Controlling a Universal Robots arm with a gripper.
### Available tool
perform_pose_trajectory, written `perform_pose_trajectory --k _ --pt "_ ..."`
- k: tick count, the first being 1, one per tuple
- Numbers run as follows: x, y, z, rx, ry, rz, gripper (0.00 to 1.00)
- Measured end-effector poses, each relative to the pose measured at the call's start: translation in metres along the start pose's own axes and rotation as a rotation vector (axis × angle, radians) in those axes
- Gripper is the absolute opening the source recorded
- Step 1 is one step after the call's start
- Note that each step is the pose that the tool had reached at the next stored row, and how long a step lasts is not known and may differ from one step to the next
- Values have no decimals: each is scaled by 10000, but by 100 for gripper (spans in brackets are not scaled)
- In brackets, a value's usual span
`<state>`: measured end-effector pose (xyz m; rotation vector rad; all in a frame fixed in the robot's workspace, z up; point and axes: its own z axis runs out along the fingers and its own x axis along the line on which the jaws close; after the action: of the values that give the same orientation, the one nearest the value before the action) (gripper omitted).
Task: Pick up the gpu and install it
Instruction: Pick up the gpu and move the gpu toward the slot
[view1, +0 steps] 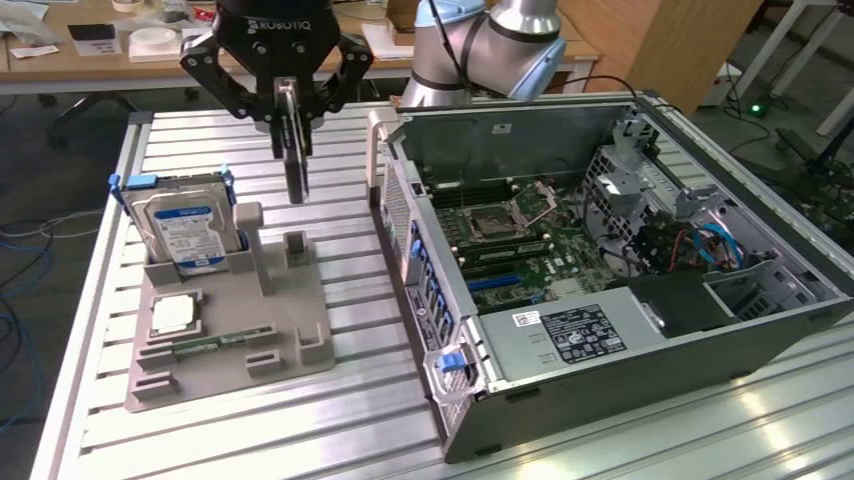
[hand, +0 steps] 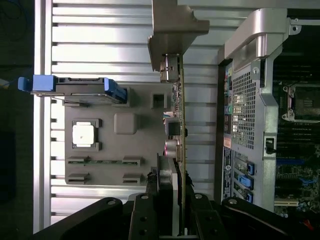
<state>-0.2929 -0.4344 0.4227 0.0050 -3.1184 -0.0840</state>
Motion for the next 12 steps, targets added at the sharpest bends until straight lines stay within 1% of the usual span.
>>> perform_pose_trajectory --k 1,2,3,5,6,8,9,12 --pt "-16 0 1 -1 105 5 28" --pt "-31 0 1 -1 191 10 28" --pt "-38 0 3 0 201 9 28" --pt "-49 -1 4 1 202 10 28" --pt "-56 0 3 14 204 11 28" --pt "-69 3 5 150 203 19 28" --pt "-75 2 7 165 203 16 28" --pt "-103 3 12 164 201 16 28"
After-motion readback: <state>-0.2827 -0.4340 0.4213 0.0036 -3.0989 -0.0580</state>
